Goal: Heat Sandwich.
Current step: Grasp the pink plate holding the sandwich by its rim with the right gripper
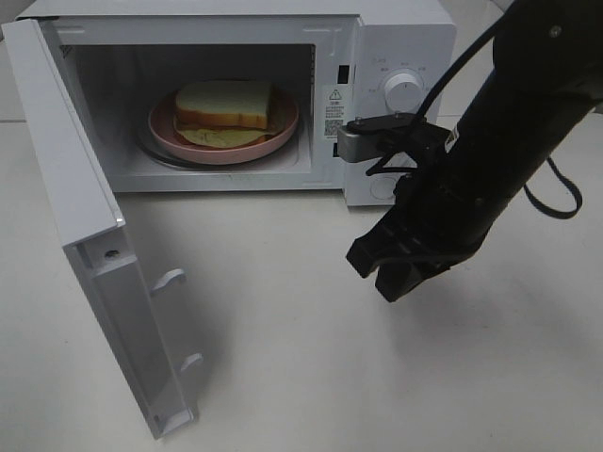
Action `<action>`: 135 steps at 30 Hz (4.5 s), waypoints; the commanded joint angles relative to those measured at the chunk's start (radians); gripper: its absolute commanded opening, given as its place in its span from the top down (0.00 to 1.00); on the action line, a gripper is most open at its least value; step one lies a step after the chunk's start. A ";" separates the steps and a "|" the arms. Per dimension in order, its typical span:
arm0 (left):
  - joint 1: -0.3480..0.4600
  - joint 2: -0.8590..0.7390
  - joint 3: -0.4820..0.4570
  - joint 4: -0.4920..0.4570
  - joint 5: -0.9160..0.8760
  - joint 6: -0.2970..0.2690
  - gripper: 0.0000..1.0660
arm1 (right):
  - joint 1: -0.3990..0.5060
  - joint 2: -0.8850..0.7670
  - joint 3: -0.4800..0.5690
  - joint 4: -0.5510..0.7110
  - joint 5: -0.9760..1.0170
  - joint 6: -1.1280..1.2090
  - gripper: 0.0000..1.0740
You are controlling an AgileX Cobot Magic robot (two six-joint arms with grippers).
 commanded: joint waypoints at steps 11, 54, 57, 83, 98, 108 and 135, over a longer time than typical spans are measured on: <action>-0.002 -0.005 0.000 -0.006 0.001 -0.001 0.08 | 0.002 -0.007 -0.176 -0.299 0.188 -0.288 0.85; -0.002 -0.005 0.000 -0.006 0.001 -0.001 0.08 | 0.076 -0.007 -0.185 -0.331 0.062 -0.702 0.17; -0.002 -0.005 0.000 -0.006 0.001 -0.001 0.08 | 0.088 -0.007 -0.185 -0.331 0.053 -0.726 0.17; -0.002 -0.005 0.000 -0.006 0.001 -0.001 0.08 | 0.157 0.031 -0.191 -0.361 -0.202 -0.875 0.22; -0.002 -0.005 0.000 -0.006 0.001 -0.001 0.08 | 0.157 0.149 -0.291 -0.379 -0.243 -0.875 0.23; -0.002 -0.005 0.000 -0.006 0.001 -0.001 0.08 | 0.157 0.265 -0.420 -0.381 -0.244 -0.875 0.24; -0.002 -0.005 0.000 -0.006 0.001 -0.001 0.08 | 0.157 0.614 -0.815 -0.425 -0.230 -0.784 0.29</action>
